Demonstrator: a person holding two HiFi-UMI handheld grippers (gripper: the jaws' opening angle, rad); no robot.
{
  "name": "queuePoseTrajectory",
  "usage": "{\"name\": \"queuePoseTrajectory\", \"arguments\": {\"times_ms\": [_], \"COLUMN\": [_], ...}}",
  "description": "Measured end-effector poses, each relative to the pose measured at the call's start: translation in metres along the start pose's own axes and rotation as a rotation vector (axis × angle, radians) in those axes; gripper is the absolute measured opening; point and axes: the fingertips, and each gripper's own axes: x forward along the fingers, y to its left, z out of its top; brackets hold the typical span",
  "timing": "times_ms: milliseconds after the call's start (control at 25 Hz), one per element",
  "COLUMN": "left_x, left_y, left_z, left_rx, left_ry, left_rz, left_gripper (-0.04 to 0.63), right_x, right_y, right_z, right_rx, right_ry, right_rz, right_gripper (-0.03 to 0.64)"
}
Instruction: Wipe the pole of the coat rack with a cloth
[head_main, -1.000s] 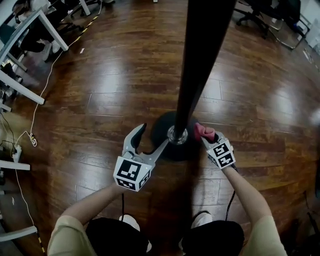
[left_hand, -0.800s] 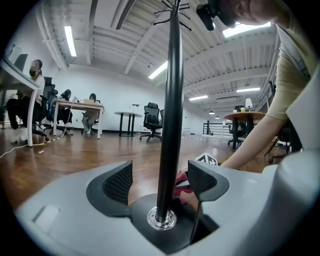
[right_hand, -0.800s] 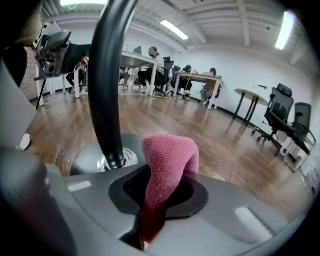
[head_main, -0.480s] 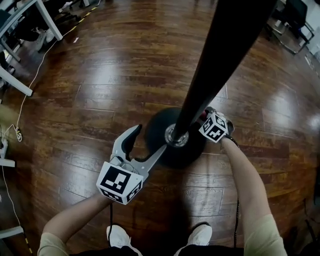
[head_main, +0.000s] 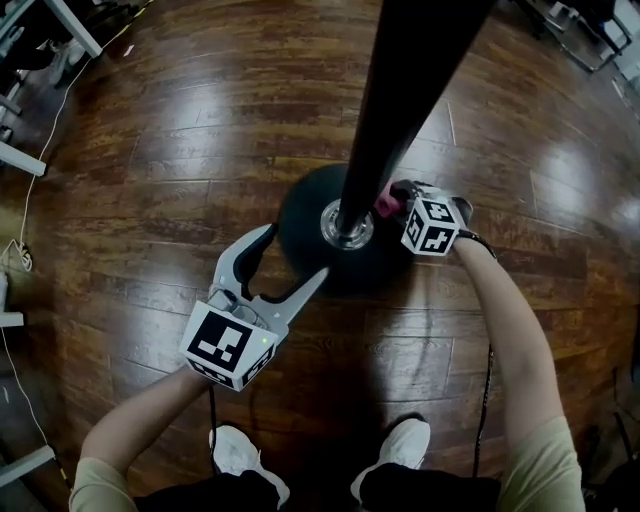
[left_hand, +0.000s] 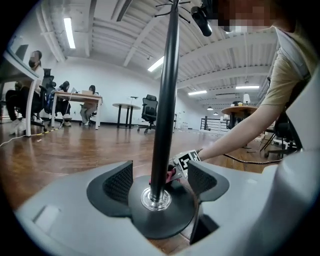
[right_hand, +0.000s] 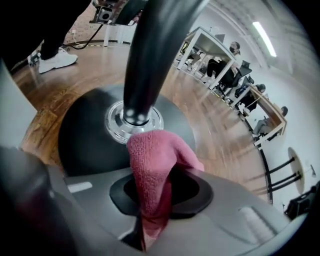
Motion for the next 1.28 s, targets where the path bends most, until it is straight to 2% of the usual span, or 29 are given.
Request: {"name": "queuePoseTrajectory", "arguments": {"times_ms": [160,320,440,560,720,880,1040,1280], "left_x": [0.007,0.01,0.005,0.002,-0.003,-0.009,-0.012,-0.014], "left_y": [-0.013,-0.013,-0.016,-0.016,-0.015,-0.009,-0.01,-0.006], "left_z": [-0.004,-0.004,-0.013,-0.016,-0.01,-0.022,-0.022,-0.02], "left_rx": [-0.008,-0.009,-0.016,-0.009,0.062,0.028,0.032,0.027], "left_ry": [-0.004,0.007,0.032,0.029,-0.018,0.026,0.025,0.022], "left_rz": [-0.043,-0.051,-0.049,-0.054,-0.071,-0.04,-0.038,-0.024], "left_gripper": [0.314,0.313,0.313,0.311,0.304,0.305,0.3,0.294], "right_x": [-0.004,-0.006,-0.009,-0.015,-0.028,-0.031,-0.035,-0.039], "right_y": [0.013,0.018,0.034,0.047,0.056,0.074,0.082,0.107], "right_z": [-0.001,0.003,0.004,0.002,0.003,0.013,0.017,0.036], "right_rx": [-0.018,-0.055,-0.072,-0.027,0.017,0.048,0.14,0.178], "right_ry": [0.038,0.044,0.044,0.041,0.044,0.026,0.017,0.007], "right_rz": [0.015,-0.029,-0.025,-0.032,-0.063,-0.067,-0.135,-0.138], "right_gripper": [0.038,0.034,0.032,0.032,0.031,0.031,0.031,0.031]}}
